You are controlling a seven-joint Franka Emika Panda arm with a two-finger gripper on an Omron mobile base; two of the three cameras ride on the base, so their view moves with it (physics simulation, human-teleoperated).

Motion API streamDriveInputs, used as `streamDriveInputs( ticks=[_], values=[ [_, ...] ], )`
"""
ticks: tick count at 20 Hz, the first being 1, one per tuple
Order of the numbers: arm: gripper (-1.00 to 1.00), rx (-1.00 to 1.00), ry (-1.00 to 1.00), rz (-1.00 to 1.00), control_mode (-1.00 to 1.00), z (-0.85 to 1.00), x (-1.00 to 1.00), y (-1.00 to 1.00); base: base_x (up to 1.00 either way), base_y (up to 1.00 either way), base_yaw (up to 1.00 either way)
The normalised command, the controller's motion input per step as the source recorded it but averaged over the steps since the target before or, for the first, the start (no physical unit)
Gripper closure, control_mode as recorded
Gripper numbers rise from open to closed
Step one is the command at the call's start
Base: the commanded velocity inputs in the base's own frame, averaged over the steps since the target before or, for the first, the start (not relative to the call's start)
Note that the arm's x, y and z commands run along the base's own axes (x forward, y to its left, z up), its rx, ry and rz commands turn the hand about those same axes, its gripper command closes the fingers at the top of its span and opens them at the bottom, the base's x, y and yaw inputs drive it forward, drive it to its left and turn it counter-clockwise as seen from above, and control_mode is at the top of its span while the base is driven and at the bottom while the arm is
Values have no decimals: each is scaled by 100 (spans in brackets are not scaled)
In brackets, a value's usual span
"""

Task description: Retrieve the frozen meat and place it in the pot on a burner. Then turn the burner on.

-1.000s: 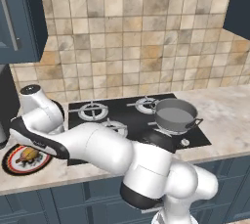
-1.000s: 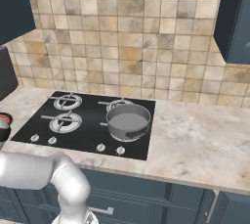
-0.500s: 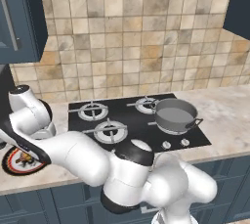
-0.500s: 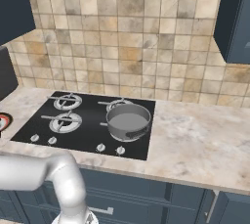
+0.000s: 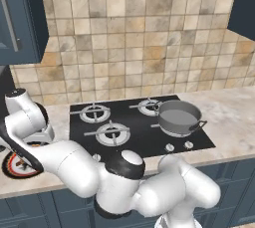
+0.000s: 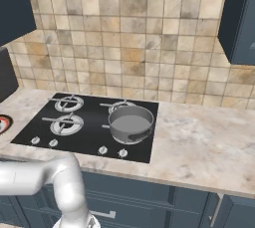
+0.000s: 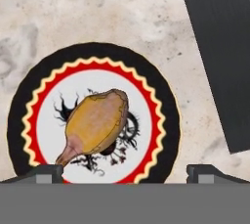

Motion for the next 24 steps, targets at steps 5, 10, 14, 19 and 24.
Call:
streamDriveInputs(
  ticks=[5, 10, 14, 19, 24],
  values=[
    [-100, 0, 0, 0, -100, -35, 0, 0, 0, 0, 0],
    [-100, 0, 0, 0, -100, -35, 0, 0, 0, 0, 0],
    [-100, 0, -2, 0, -100, -13, 2, 0, 0, 0, 0],
    [-100, 0, -5, 0, -100, -6, 7, 0, 0, 0, 0],
    [-100, 1, -3, 0, -100, -5, 5, 0, 0, 0, 0]
  ],
)
